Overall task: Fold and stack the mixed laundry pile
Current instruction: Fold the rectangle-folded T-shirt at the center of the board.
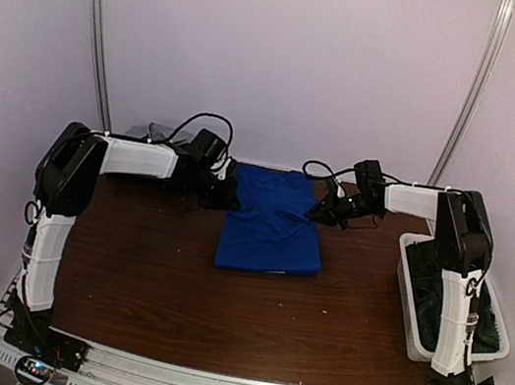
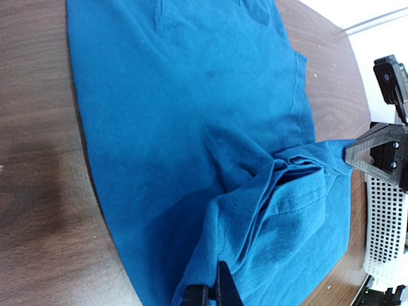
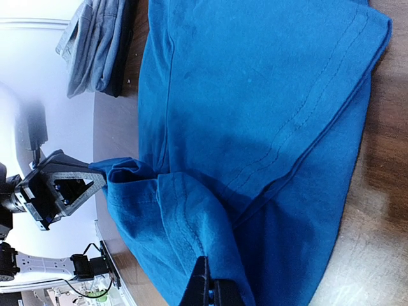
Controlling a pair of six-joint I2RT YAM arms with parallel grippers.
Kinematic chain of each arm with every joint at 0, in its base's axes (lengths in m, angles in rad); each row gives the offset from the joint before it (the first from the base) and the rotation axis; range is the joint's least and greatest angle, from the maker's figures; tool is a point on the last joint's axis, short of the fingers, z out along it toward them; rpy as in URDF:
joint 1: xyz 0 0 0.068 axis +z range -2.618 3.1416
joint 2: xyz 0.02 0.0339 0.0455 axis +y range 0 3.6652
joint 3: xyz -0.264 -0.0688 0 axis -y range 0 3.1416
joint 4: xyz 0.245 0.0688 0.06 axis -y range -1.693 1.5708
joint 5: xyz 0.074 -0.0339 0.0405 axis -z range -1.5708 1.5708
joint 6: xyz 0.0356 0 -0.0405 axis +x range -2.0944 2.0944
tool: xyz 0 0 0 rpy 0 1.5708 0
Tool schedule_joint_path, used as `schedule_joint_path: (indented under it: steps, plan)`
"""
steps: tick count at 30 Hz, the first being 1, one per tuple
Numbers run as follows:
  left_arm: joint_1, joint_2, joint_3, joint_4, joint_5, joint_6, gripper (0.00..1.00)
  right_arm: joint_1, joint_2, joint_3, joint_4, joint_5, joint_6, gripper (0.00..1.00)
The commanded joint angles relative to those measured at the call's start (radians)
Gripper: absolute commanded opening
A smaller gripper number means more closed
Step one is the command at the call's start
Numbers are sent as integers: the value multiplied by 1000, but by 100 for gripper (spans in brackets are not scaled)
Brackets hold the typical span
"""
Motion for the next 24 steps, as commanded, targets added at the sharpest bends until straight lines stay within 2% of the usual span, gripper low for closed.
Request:
schedule_joint_path:
  steps: [1,14,15,17,19,22,24]
  plan:
    - [21,27,45,22,6,16,0,-18,13,40,33,-22,20,0]
    - [34,142,157,-5,26,35,0,-31,62,53,18,-11,10,0]
    - [35,148,170,-17,24,41,2,-31,62,52,17,-12,11,5]
    - [40,146,187,-39,19,49,10,-34,58,60,20,-31,19,23]
    - [57,125,190,-53,17,50,20,-39,42,77,17,-38,27,34]
    - [94,58,173,-58,4,52,45,-64,-19,100,7,-29,36,55]
    - [125,14,175,-75,15,63,63,-90,-58,105,-21,-33,32,64]
